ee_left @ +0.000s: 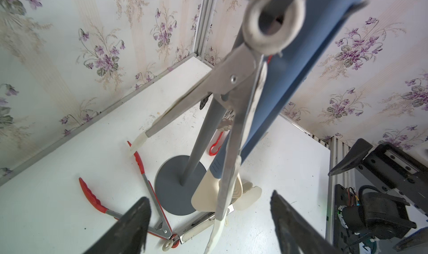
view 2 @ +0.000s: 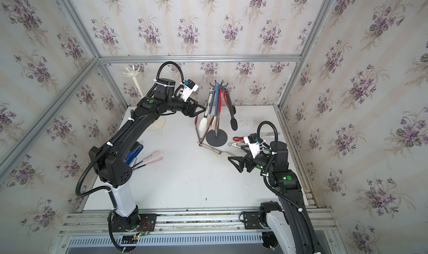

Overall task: Hang food tongs on kitchen utensil racks
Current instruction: Hang the food tongs on the rack, then pick up the food tongs from the center of the board.

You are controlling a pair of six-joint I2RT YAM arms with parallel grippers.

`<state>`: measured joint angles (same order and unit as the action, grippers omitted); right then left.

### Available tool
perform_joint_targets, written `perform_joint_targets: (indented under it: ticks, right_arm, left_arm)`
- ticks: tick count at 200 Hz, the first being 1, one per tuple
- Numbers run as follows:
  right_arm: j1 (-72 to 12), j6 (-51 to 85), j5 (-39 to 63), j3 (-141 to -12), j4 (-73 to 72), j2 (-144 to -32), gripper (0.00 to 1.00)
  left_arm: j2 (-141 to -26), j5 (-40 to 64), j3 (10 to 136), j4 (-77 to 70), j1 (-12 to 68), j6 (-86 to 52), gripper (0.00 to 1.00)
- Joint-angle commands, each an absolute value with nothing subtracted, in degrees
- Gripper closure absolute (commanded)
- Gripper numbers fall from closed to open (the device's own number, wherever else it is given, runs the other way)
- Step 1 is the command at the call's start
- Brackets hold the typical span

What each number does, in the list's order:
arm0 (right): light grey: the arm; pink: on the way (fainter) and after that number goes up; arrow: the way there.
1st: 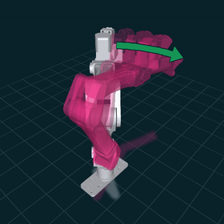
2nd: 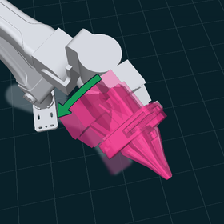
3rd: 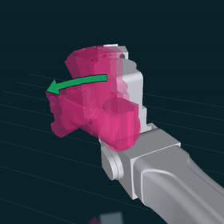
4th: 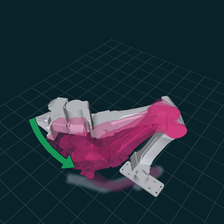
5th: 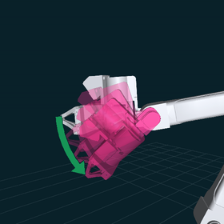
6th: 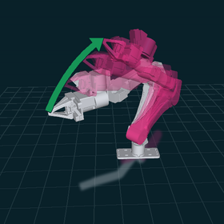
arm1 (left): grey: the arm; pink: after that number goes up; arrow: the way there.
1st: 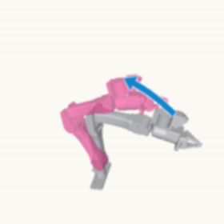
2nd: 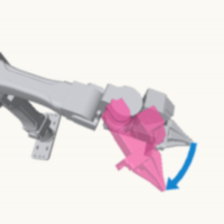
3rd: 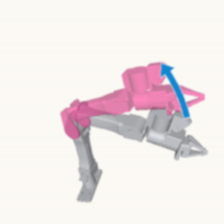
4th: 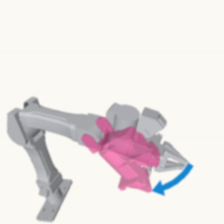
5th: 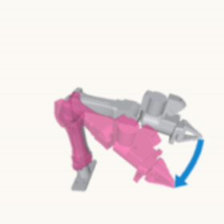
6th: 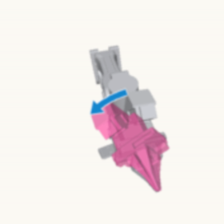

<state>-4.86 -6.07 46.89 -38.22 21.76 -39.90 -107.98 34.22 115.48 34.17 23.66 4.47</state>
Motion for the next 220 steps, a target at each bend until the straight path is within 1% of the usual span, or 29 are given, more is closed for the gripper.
perform_joint_targets:
  ticks: [1,59,115,180,202,206,220]
  right_arm:
    - [-5.0,-4.5,46.2,-37.8,18.9,-40.1,0.0]
    - [-4.9,-3.1,45.0,-37.5,17.2,-41.1,0.0]
    - [-4.9,0.0,40.3,-37.9,16.3,-43.7,0.0]
    - [-4.9,2.3,30.9,-41.3,19.7,-52.5,0.02]
    - [-4.9,3.0,27.2,-42.1,20.5,-56.1,0.03]
    - [-4.9,3.3,26.6,-42.4,20.8,-56.7,0.04]
    - [-4.9,4.0,25.1,-43.0,21.7,-58.9,0.05]
  left_arm:
    - [-106.5,32.7,115.9,33.5,23.6,4.9,0.01]
    - [-100.5,30.3,111.2,31.2,23.6,4.8,0.01]
    - [-93.2,27.3,104.6,26.5,23.6,4.4,0.01]
    - [-83.6,24.7,95.9,23.2,23.7,4.6,0.01]
    - [-81.7,24.3,93.7,23.0,23.7,4.8,0.01]
    - [-79.8,24.3,93.3,23.0,23.8,4.8,0.01]
    - [-78.0,23.6,91.7,22.9,23.7,5.0,0.01]
